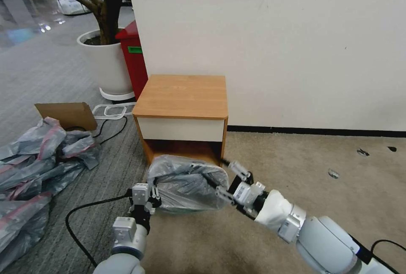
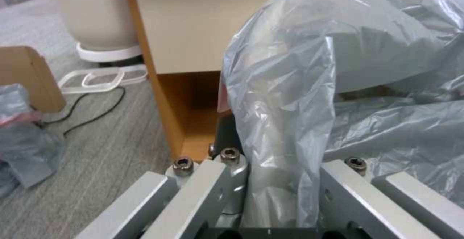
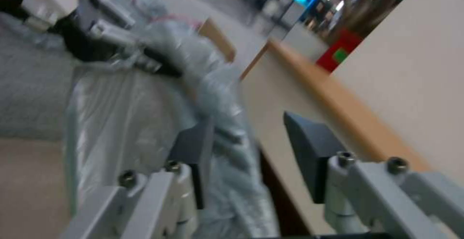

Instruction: Pick up the garbage bag from the table and place it over the trash can.

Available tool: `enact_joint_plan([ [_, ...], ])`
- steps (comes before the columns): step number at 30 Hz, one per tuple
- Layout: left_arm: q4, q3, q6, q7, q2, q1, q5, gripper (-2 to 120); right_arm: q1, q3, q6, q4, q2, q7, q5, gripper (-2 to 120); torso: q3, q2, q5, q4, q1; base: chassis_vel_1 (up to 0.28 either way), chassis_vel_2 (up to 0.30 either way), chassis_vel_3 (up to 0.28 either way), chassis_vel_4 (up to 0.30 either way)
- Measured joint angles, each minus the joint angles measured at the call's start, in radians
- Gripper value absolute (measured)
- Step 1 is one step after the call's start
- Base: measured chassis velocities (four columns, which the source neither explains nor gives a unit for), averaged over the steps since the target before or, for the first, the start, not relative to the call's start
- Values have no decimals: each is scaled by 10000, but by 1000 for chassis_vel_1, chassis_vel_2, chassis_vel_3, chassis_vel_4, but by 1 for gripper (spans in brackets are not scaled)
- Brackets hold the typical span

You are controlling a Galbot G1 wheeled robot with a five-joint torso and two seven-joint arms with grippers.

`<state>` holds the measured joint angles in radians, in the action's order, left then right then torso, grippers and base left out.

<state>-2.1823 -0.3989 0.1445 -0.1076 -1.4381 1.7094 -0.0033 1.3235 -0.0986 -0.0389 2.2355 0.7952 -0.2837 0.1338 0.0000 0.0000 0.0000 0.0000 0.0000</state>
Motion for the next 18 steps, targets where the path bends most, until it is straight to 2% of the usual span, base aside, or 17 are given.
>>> enact_joint_plan([
  [2,80,94,-65,-2,-74,-4,250,5,-217,266,-601,39,-63,-14,-344,28,0,0,0,0,0,0,0,0,0],
  [3,80,94,-65,-2,-74,-4,250,5,-217,266,-601,39,-63,-14,-344,28,0,0,0,0,0,0,0,0,0],
  [5,257,171,-167,-6,-156,-32,561,5,-495,604,-1271,43,-65,14,-680,18,0,1,1,0,0,0,0,0,0],
  [6,285,185,-180,-7,-168,-39,602,5,-529,644,-1342,38,-64,17,-703,16,0,0,0,0,0,0,0,0,0],
  [7,349,228,-210,-8,-196,-48,689,5,-667,791,-1578,-25,-50,21,-749,10,0,0,0,0,0,0,0,0,0],
  [8,349,228,-210,-8,-196,-48,689,5,-667,791,-1578,-25,-50,21,-749,10,0,0,0,0,0,0,0,0,0],
  [10,454,335,-248,-8,-280,-59,855,5,-932,1114,-1935,-271,4,27,-749,0,0,0,0,0,0,0,0,0,0],
  [18,563,595,-292,-4,-458,-57,1105,5,-1450,1778,-2262,-1111,405,-77,-272,0,0,0,0,0,0,0,0,0,0],
])
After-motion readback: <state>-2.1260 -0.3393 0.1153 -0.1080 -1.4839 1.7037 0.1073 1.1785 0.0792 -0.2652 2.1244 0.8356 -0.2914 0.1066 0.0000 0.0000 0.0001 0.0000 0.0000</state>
